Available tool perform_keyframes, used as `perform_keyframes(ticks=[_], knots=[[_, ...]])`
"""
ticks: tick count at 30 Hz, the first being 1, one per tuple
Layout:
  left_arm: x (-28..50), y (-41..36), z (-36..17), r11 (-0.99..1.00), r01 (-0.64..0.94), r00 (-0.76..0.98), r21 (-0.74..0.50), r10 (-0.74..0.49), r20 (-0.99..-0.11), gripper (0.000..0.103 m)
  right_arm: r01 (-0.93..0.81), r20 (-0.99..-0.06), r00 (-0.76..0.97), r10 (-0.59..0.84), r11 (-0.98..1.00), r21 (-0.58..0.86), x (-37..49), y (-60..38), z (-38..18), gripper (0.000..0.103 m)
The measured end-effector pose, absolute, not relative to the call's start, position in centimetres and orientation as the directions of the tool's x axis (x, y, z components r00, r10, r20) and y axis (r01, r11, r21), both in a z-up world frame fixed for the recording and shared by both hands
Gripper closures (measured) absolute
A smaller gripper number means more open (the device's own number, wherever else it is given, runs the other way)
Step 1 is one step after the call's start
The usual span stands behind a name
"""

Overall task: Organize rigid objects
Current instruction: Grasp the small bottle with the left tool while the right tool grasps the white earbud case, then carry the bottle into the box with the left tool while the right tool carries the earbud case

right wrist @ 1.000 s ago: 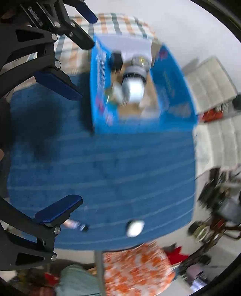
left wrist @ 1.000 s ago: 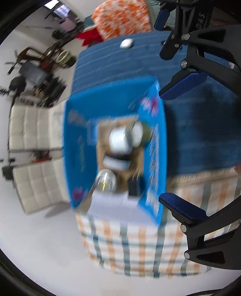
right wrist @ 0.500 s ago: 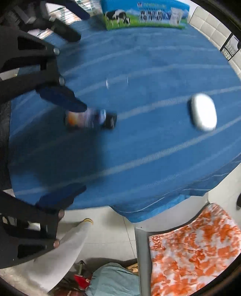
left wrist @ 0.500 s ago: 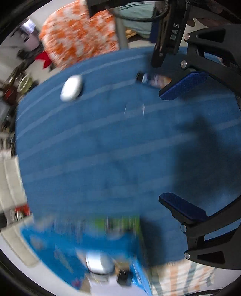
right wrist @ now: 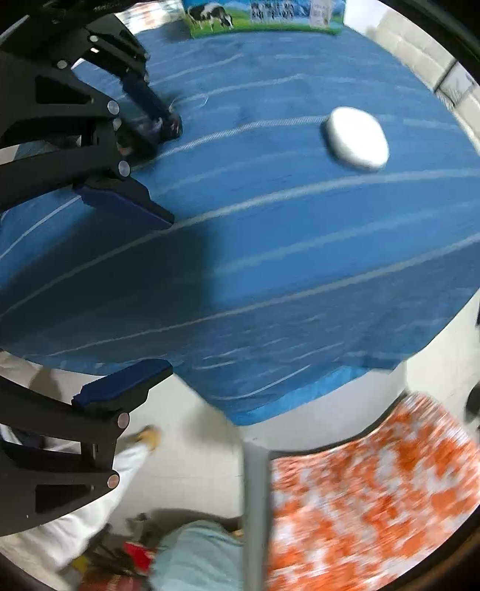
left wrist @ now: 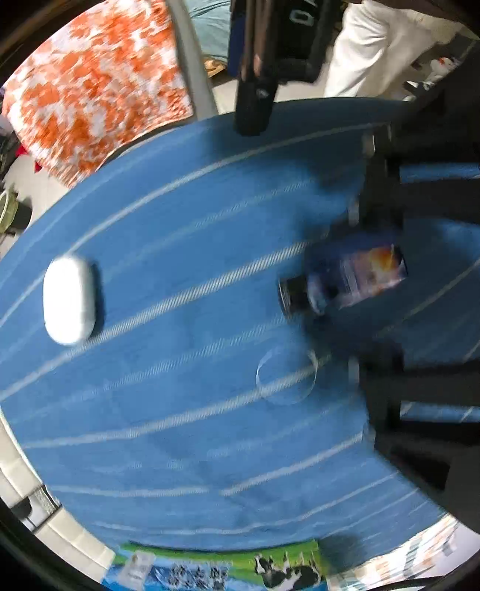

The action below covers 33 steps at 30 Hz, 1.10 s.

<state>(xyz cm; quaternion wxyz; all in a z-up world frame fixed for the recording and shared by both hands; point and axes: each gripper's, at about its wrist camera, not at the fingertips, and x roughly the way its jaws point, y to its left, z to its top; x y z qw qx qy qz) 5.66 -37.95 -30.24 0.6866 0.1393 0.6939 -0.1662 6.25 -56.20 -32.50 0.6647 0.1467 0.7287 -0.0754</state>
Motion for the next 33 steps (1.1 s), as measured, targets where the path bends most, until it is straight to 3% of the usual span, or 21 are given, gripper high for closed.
perform_keyframes(ticks=[4,9,13,15,16,17,20,23,24,26,31,33], knots=[[8.8,-33.8,-29.5,0.962,0.274,0.003,-0.006,-0.008,-1.0,0.078,0.198,-0.992,0.005,0.122,0.973,0.121,10.1,-53.7,-30.9,0.028],[13.2,-29.7,-28.9,0.993,0.118,0.032,0.007,0.003,-0.999,0.078,0.026,-0.995,0.089,0.05,0.998,0.052,16.1,-50.9,-29.7,0.028],[16.7,-28.2,-28.7,0.998,0.063,0.051,0.007,0.004,-0.999,0.078,-0.151,-0.998,0.062,-0.007,0.988,-0.016,20.6,-48.6,-31.6,0.027],[17.5,-27.8,-28.7,0.998,0.059,0.053,0.012,0.009,-0.999,0.078,-0.207,-0.999,0.017,0.037,0.978,0.033,21.8,-47.8,-32.6,0.024],[18.0,-27.8,-28.9,0.998,0.056,0.053,0.011,0.008,-0.999,0.078,-0.213,-0.999,-0.003,0.036,0.976,0.036,22.2,-47.6,-33.1,0.033],[18.2,-27.7,-29.0,0.998,0.055,0.049,0.012,0.009,-0.999,0.078,-0.201,-0.999,-0.021,0.038,0.979,0.042,22.4,-47.5,-33.4,0.048],[18.7,-27.5,-29.5,0.999,0.044,0.037,0.006,0.004,-0.999,0.078,-0.047,-0.995,-0.07,0.075,0.996,0.078,22.7,-48.5,-33.8,0.049],[18.9,-28.4,-30.8,1.0,0.026,0.018,-0.01,-0.01,-1.0,0.078,0.148,-0.962,-0.134,0.239,0.965,0.219,22.7,-50.1,-34.3,0.047],[18.6,-28.3,-31.1,1.0,0.021,0.012,-0.015,-0.015,-1.0,0.078,0.179,-0.951,-0.146,0.272,0.953,0.245,22.7,-50.5,-34.4,0.043],[18.5,-27.9,-31.3,1.0,0.021,0.009,-0.023,-0.023,-1.0,0.078,0.181,-0.952,-0.125,0.278,0.95,0.254,22.7,-50.7,-34.2,0.021],[18.3,-28.6,-31.7,0.998,0.059,0.015,-0.011,-0.012,-1.0,0.078,0.059,-0.984,-0.114,0.135,0.99,0.129,22.4,-48.9,-34.7,0.022],[18.9,-29.2,-31.9,0.998,0.051,0.013,-0.025,-0.026,-1.0,0.078,0.01,-0.996,-0.081,0.031,1.0,0.03,22.1,-47.8,-34.5,0.036]])
